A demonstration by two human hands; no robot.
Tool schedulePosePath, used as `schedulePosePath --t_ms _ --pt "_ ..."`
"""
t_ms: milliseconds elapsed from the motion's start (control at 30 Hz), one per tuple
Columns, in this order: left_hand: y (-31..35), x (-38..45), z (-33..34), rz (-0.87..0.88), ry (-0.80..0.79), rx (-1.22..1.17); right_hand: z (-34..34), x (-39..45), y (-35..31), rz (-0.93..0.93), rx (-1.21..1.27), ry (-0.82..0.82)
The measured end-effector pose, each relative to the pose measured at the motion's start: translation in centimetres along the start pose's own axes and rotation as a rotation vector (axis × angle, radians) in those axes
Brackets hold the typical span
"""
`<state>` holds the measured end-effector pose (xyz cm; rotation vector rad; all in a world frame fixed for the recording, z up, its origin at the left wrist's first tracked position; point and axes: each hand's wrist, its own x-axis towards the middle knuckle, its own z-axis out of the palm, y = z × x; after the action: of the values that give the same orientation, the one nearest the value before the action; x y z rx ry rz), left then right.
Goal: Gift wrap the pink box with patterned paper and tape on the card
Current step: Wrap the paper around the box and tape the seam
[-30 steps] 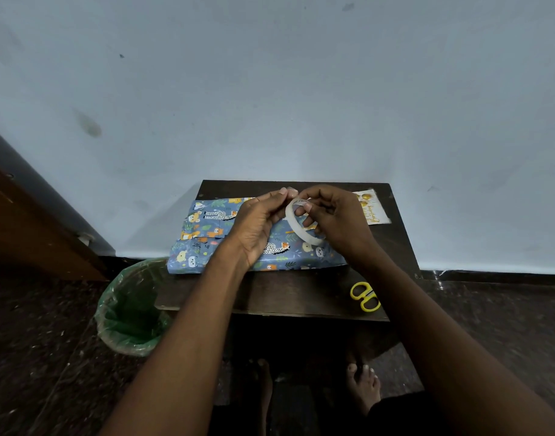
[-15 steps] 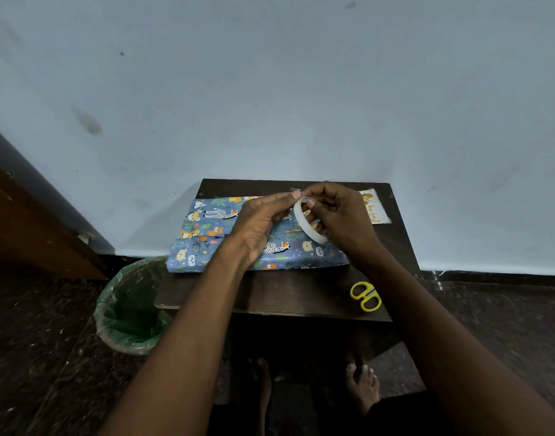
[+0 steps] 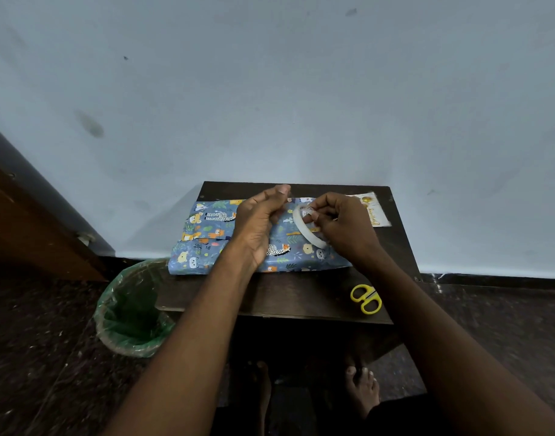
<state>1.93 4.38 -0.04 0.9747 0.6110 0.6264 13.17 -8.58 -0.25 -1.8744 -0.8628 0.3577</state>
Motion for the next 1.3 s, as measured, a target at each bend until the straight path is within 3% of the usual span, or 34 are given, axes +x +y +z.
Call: schedulePosePath --t_ms 67,367,733,933,1033,1100,1233,1300 --pt "0.2 -0.1 0.0 -0.002 -0.009 -0.027 0.0 0.0 0.3 0.014 -0.038 0.006" --pt "1.2 -1.1 0.0 0.054 -0.233 0.251 -0.1 -0.4 0.1 0.111 0.069 0.061" --pt "0.6 -1.0 0.4 0.158 -0.185 0.359 -0.5 -0.7 -0.3 0.122 0.042 0.037" --pt "0.5 -1.1 1.0 0.172 -0.177 0.397 -2.7 -1.2 -0.3 0.061 -0.163 0.028" --pt "0.5 -1.4 1.3 0.173 -0.17 0.406 -5.1 -1.9 -0.4 0.073 -0.382 0.038" --pt "0.6 -1.6 1.7 0.171 -0.185 0.409 -6.5 -2.5 -0.5 0.14 -0.498 -0.059" --pt "0.5 -2.3 2.7 0.188 -0.218 0.417 -8.3 -3.6 -1.7 0.452 -0.6 -0.376" --pt "0.4 -2.6 3.3 0.21 -0.233 0.436 -8.1 -4.4 -2.0 0.523 -0.683 -0.444"
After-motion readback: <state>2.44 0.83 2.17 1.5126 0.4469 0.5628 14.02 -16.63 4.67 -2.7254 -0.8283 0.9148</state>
